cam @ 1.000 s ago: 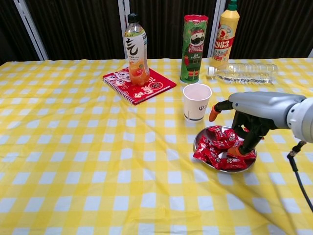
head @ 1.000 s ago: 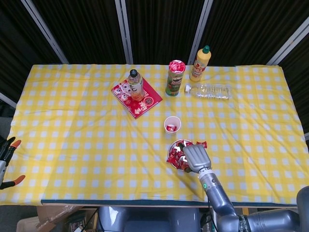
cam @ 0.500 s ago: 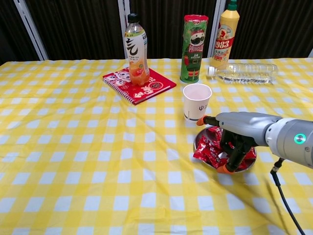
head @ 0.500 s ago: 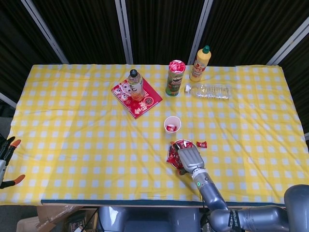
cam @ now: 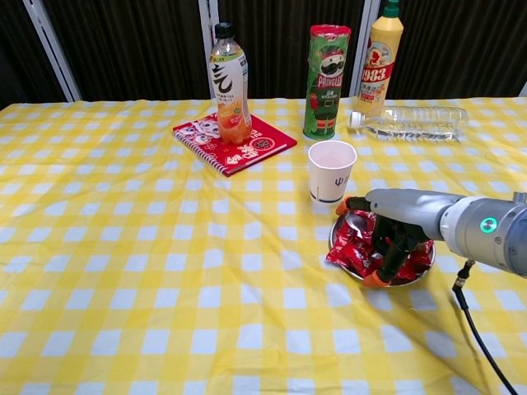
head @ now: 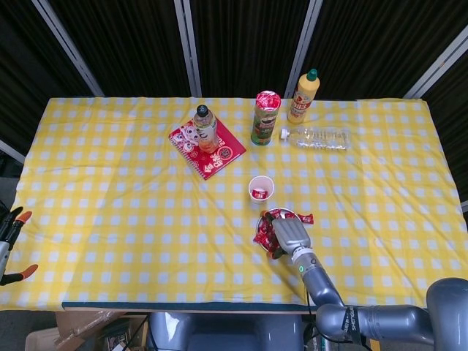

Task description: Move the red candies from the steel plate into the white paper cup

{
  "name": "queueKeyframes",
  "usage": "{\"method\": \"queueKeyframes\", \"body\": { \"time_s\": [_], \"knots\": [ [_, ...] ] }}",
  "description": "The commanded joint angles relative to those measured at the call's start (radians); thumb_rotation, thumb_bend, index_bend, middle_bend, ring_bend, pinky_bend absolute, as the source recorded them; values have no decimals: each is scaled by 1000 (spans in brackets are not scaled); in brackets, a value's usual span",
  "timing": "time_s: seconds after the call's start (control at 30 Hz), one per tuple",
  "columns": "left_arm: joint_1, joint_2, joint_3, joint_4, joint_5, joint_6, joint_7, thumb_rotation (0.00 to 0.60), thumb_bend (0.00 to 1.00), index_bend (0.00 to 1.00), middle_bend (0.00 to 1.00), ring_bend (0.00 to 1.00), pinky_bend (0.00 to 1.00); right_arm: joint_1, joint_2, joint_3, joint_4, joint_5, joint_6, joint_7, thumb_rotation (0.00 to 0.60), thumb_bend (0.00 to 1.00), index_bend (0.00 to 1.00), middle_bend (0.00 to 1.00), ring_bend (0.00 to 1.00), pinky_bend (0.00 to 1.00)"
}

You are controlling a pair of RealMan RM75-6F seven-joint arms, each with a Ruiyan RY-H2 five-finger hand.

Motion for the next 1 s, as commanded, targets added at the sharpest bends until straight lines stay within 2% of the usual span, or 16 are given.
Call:
{"method": "queueKeyframes", "body": {
  "time_s": [0.03, 0.27, 0.6, 1.0],
  "knots": [
    [0, 0, 0, -1, 1, 1, 1, 600, 9, 0, 0, 0, 0, -9, 2, 4, 8, -13, -8, 23, 600, 276, 279, 823, 834, 972],
    [0, -1, 0, 2, 0, 1, 0, 600, 9, 0, 0, 0, 0, -17, 20, 17, -24, -53, 4, 47, 600, 276, 278, 823, 834, 972],
    [1, -1, 1, 4, 4, 3, -2, 600, 9, 0, 0, 0, 0, -19, 54, 26, -79, -38, 35, 33, 600, 277, 242, 823, 834, 972],
    [0, -2, 0, 1, 1, 2, 5, 600, 9, 0, 0, 0, 0, -11, 44, 34, -17, 15, 3, 40, 600, 276, 232, 824, 834, 972]
  ]
}}
